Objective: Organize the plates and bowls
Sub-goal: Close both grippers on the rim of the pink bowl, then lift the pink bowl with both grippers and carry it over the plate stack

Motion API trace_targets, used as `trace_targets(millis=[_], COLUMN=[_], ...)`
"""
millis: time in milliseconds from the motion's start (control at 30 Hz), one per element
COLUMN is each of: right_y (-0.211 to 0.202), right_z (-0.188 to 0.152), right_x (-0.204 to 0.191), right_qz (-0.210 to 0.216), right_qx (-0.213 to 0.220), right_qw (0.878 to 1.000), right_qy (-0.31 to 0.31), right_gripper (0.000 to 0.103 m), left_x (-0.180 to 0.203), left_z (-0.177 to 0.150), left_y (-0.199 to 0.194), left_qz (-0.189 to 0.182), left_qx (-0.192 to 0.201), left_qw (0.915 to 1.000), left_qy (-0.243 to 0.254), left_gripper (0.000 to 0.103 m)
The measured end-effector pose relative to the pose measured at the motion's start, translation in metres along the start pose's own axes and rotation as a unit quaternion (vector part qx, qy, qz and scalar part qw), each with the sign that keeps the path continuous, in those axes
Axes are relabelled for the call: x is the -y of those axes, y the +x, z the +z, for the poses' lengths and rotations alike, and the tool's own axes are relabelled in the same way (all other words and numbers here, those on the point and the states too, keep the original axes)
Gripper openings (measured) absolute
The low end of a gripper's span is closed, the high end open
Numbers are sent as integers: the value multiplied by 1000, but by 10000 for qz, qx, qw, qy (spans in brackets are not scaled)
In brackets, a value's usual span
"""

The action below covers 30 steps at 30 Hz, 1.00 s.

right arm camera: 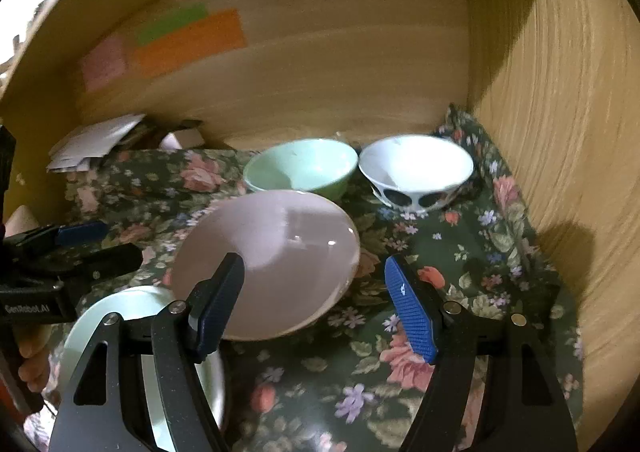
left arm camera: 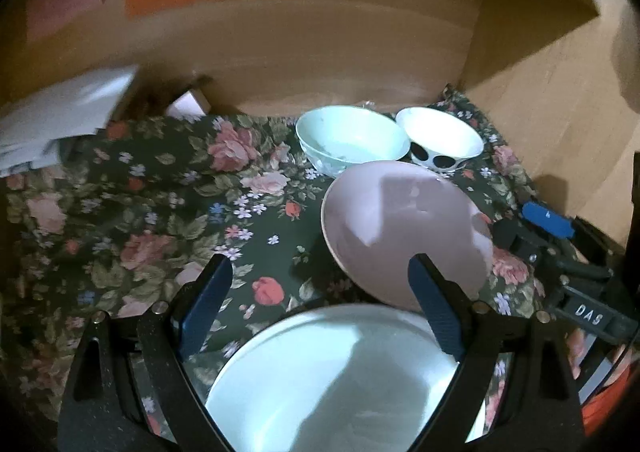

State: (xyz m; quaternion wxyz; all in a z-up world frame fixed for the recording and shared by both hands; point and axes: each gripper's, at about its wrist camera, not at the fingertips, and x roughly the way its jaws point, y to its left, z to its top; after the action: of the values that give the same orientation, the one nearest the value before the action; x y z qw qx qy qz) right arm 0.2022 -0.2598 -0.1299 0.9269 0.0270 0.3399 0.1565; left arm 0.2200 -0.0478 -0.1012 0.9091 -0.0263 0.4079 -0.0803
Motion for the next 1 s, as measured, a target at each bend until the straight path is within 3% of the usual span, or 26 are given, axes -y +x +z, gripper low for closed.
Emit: trace_targets(millis=[100,167,233,433,700,1000], right_y=[16,24,30,49,61,56], right_z=[0,0,0,-4,-8,-7], right_x=[9,11,13,17,19,20], right_qz=[42,109,191,407,639,557], right_qx=[-205,-328,-441,-750,-915,-897], right_qw=[9997,9993,9988,9962,9933,9937], right_qy=[86,109,121,158,285,380], right_gripper=[69,58,49,31,27,25], left_x=[0,0,1,8,14,18], left_z=[7,10,12,14,10,11], left_y=[21,34,45,68,83,81], left_qz=[-2,-22,-16,-140,-376,-348], left_qx=[-214,-347,-493,-790,-1021,-1020], left_qw=[9997,9993,9987,9968,9940,9941], left_qy=[-98,-123,-99,-25,90,76], left_gripper=[89,84,71,47,20,19])
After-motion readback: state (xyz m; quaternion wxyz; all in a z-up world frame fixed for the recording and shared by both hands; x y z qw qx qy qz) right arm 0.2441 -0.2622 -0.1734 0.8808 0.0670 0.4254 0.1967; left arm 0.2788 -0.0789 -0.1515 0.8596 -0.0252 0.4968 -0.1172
